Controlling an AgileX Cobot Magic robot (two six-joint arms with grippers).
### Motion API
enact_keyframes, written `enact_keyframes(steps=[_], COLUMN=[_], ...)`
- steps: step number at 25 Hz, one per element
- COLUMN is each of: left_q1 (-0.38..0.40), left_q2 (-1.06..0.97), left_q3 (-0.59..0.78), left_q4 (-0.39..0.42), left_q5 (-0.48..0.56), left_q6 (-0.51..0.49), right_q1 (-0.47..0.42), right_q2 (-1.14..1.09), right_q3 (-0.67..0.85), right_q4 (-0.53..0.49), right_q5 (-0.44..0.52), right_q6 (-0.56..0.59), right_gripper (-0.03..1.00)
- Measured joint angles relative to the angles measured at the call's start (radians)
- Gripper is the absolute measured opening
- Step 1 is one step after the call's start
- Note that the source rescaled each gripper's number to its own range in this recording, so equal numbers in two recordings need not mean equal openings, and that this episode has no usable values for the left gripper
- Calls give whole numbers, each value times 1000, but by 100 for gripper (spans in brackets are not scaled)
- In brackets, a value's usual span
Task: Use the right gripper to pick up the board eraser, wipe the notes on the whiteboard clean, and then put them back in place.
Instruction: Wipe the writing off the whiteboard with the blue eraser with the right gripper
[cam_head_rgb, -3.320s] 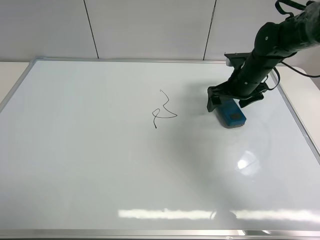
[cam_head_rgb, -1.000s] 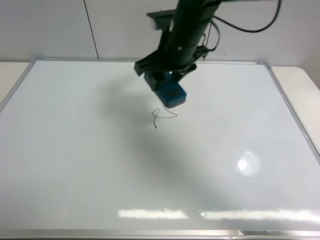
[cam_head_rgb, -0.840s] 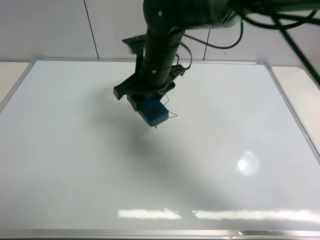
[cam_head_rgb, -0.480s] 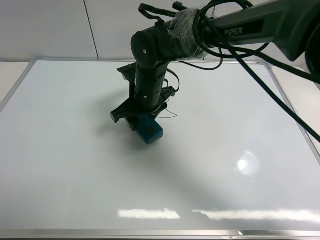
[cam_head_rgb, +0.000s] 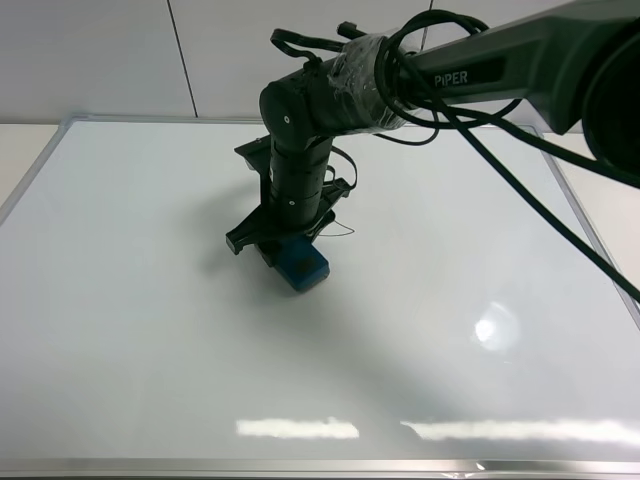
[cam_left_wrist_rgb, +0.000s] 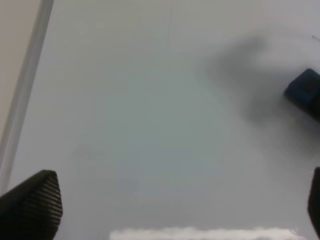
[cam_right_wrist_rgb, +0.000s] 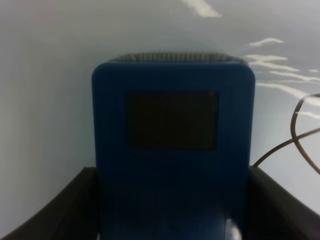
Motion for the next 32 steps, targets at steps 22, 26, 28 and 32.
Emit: enact_keyframes(steps=[22,26,28,32], left_q1=[0,0,0,0], left_q2=[0,0,0,0], left_q3=[0,0,0,0], left_q4=[0,0,0,0], left_q5=[0,0,0,0], left_q6=[0,0,0,0], right_q1=[-358,-372,-364,-312], right_q2=[0,0,0,0], right_q3=[-13,-13,-13,-13], right_q4=[-43,-53,-55,-77], right_q5=[8,14,14,12], right_q6=[13,10,10,5], right_gripper=[1,1,1,1])
